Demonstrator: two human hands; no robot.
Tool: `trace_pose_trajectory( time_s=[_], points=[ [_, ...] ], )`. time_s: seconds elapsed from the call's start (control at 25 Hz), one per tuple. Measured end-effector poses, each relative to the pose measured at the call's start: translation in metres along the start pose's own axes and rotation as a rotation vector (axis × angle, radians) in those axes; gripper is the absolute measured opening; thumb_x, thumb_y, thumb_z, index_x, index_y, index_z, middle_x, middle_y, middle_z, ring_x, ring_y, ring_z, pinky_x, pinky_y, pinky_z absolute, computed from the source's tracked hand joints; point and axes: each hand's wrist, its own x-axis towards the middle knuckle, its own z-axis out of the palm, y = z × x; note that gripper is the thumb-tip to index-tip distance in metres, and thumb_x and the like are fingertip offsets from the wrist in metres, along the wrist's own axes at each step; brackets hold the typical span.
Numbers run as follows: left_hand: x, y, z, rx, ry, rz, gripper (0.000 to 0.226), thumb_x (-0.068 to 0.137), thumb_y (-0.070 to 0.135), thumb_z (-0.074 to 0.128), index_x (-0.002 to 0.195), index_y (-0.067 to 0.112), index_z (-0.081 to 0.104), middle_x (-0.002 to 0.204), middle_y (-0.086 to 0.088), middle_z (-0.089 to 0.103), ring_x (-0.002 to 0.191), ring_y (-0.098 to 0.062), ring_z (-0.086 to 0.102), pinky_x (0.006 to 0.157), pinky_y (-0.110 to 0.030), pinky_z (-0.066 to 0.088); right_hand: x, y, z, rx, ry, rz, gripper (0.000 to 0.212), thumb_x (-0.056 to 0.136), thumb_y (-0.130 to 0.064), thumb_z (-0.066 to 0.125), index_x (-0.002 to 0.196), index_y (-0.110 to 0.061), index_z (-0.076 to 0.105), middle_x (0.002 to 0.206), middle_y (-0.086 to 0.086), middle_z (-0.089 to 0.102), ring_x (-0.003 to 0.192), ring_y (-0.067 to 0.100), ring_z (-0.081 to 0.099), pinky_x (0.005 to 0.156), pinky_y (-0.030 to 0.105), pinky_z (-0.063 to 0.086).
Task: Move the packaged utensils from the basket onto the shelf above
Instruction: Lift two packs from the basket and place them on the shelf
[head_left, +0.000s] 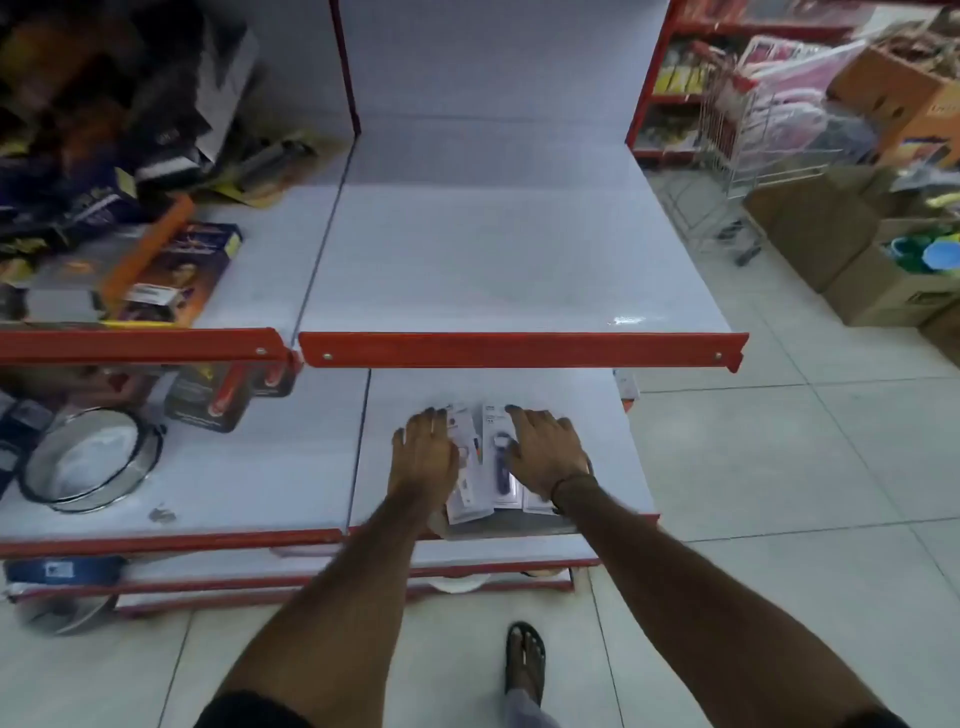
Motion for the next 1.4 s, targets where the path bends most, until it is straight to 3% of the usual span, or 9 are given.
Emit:
trace_pose_trajectory(
  time_s=[0.12, 0.28, 0.4, 0.52, 0.68, 0.76, 1.0, 1.2, 1.4],
  points=[
    [0.034, -0.01, 0.01, 0.053, -0.064, -0.11, 0.06, 0.097, 0.031, 0.054, 0.15, 0.012, 0.031, 0.152, -0.014, 0.046, 0.142, -0.035, 0.039, 0.12, -0.061, 0.026, 0.05, -0.004, 0.008, -0.039, -0.043, -0.121, 0.064, 0.095, -0.024, 0.045, 0.155, -0.016, 0.023, 0.156, 0.009, 0.04, 0.146, 0.027, 0.031, 0.119, 0.05, 0.023],
    [0.056, -0.016, 0.014, 0.014, -0.031, -0.154, 0.045, 0.098, 0.03, 0.053, 0.139, 0.013, 0.048, 0.139, -0.012, 0.06, 0.131, -0.032, 0.052, 0.117, -0.059, 0.03, 0.088, -0.018, 0.014, -0.132, -0.017, -0.264, 0.067, 0.095, -0.013, 0.041, 0.157, -0.019, 0.017, 0.162, 0.004, 0.029, 0.15, 0.028, 0.024, 0.123, 0.05, 0.015],
    [0.061, -0.021, 0.006, -0.029, -0.004, -0.128, 0.034, 0.095, 0.03, 0.057, 0.123, 0.014, 0.065, 0.125, -0.009, 0.068, 0.121, -0.029, 0.058, 0.11, -0.051, 0.043, 0.096, -0.027, 0.013, -0.133, 0.05, -0.293, 0.056, 0.094, -0.006, 0.043, 0.149, -0.015, 0.039, 0.152, 0.014, 0.045, 0.14, 0.038, 0.038, 0.115, 0.047, 0.031],
    [0.056, -0.025, -0.008, -0.122, -0.033, -0.092, 0.031, 0.093, 0.032, 0.06, 0.116, 0.015, 0.072, 0.113, -0.009, 0.072, 0.109, -0.029, 0.063, 0.099, -0.045, 0.053, 0.095, -0.031, 0.003, -0.064, 0.074, -0.277, 0.033, 0.097, -0.015, 0.05, 0.128, -0.016, 0.062, 0.126, 0.01, 0.067, 0.118, 0.035, 0.06, 0.099, 0.036, 0.047],
    [0.034, -0.03, -0.034, -0.254, -0.109, -0.045, 0.021, 0.094, 0.024, 0.062, 0.107, 0.01, 0.071, 0.108, -0.013, 0.072, 0.096, -0.032, 0.068, 0.089, -0.039, 0.058, 0.067, -0.035, -0.016, -0.032, 0.232, -0.306, 0.019, 0.089, -0.017, 0.063, 0.104, -0.013, 0.073, 0.113, 0.011, 0.072, 0.11, 0.037, 0.063, 0.099, 0.042, 0.047],
    [0.017, -0.03, -0.047, -0.313, -0.093, 0.011, 0.013, 0.095, 0.014, 0.061, 0.106, 0.008, 0.066, 0.109, -0.015, 0.073, 0.095, -0.034, 0.07, 0.082, -0.032, 0.058, 0.049, -0.041, -0.025, -0.106, 0.217, -0.306, 0.021, 0.091, -0.019, 0.059, 0.107, -0.015, 0.071, 0.116, 0.007, 0.07, 0.112, 0.032, 0.061, 0.1, 0.043, 0.044],
    [-0.057, -0.018, -0.091, -0.281, 0.081, 0.232, 0.014, 0.098, 0.008, 0.054, 0.11, 0.007, 0.061, 0.116, -0.018, 0.072, 0.101, -0.036, 0.07, 0.087, -0.04, 0.061, -0.025, -0.05, -0.043, -0.23, 0.3, -0.316, 0.022, 0.085, -0.006, 0.054, 0.102, -0.014, 0.066, 0.099, 0.008, 0.07, 0.096, 0.032, 0.063, 0.082, 0.04, 0.044],
    [-0.087, -0.002, -0.151, -0.187, 0.358, 0.391, 0.033, 0.092, 0.0, 0.056, 0.125, 0.007, 0.061, 0.125, -0.015, 0.067, 0.115, -0.033, 0.059, 0.101, -0.042, 0.047, -0.066, -0.062, -0.09, -0.123, 0.494, -0.308, 0.031, 0.08, -0.002, 0.056, 0.105, -0.018, 0.062, 0.099, 0.003, 0.068, 0.09, 0.028, 0.063, 0.076, 0.037, 0.043],
    [-0.069, 0.017, -0.23, -0.178, 0.623, 0.459, 0.033, 0.09, 0.0, 0.046, 0.118, 0.011, 0.059, 0.113, -0.01, 0.066, 0.102, -0.028, 0.055, 0.09, -0.041, 0.043, -0.08, -0.075, -0.178, 0.073, 0.722, -0.354, 0.021, 0.088, -0.012, 0.049, 0.106, -0.017, 0.057, 0.096, 0.003, 0.062, 0.085, 0.023, 0.052, 0.073, 0.038, 0.043]
  ],
)
